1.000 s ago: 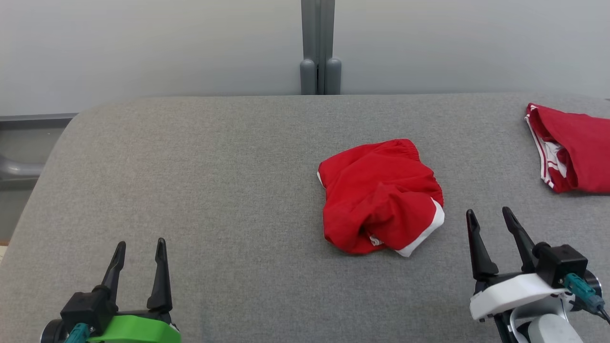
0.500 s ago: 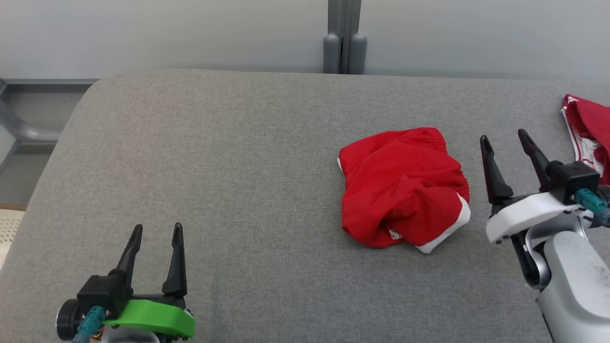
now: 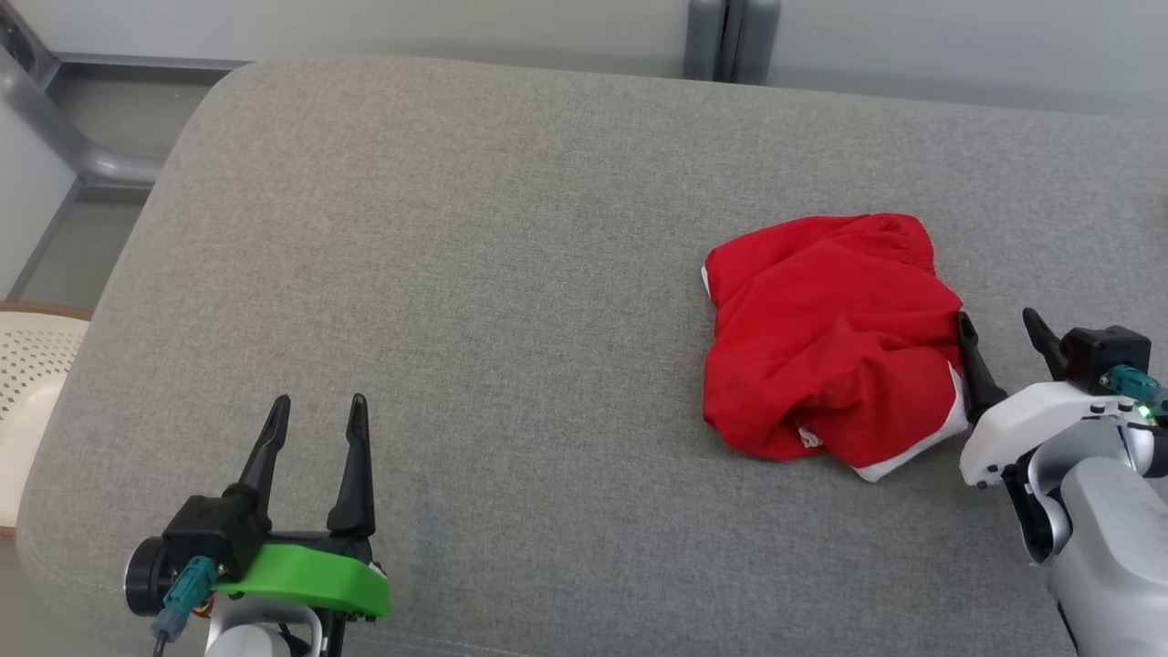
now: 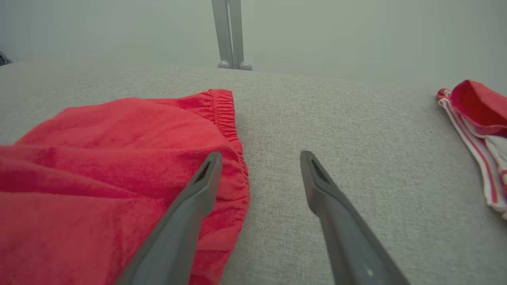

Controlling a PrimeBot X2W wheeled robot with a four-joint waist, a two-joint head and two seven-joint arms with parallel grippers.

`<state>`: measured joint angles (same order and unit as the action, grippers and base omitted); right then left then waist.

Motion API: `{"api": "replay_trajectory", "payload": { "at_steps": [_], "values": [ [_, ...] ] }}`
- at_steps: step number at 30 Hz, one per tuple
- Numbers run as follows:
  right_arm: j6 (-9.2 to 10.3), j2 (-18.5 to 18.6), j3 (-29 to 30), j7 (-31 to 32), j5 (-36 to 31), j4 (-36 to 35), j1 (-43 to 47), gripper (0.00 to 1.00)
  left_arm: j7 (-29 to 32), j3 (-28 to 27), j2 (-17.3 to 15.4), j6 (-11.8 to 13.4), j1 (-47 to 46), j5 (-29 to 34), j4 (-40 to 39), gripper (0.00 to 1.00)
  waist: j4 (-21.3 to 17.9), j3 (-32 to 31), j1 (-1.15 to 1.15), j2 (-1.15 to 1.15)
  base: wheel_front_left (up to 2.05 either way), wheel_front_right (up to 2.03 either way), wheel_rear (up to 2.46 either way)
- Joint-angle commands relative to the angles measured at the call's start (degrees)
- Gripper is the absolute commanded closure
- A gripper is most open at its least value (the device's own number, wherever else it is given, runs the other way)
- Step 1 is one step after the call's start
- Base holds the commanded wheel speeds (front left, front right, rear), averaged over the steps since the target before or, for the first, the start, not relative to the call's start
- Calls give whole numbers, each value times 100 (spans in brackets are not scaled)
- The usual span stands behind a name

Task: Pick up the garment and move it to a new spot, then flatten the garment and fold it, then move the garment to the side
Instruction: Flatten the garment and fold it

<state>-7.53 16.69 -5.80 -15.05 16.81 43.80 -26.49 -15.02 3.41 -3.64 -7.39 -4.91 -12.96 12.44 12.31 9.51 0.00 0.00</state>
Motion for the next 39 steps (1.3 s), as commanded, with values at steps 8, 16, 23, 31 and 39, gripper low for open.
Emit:
{"api": "replay_trajectory", "payload": {
  "at_steps": [8,16,23,31,39],
  "values": [
    [9,-222,-176,-16,313,588,39,0,-17,14,36,-16,-202,106,30,0,136,188,0,0,0,0,0],
    [10,-107,-43,-15,608,601,17,100,-16,-59,53,-17,-171,129,43,0,32,81,0,0,0,0,0],
    [10,330,615,-16,405,222,-2,100,-16,-119,63,-17,-33,128,67,0,-61,-127,0,0,0,0,0],
    [9,294,622,-16,54,-560,-27,100,-16,-143,69,-17,98,56,84,0,-117,-365,0,0,0,0,0],
    [9,-220,-320,-16,0,-1387,173,100,-16,-150,73,-17,211,33,69,0,-102,-533,0,0,0,0,0]
  ]
}}
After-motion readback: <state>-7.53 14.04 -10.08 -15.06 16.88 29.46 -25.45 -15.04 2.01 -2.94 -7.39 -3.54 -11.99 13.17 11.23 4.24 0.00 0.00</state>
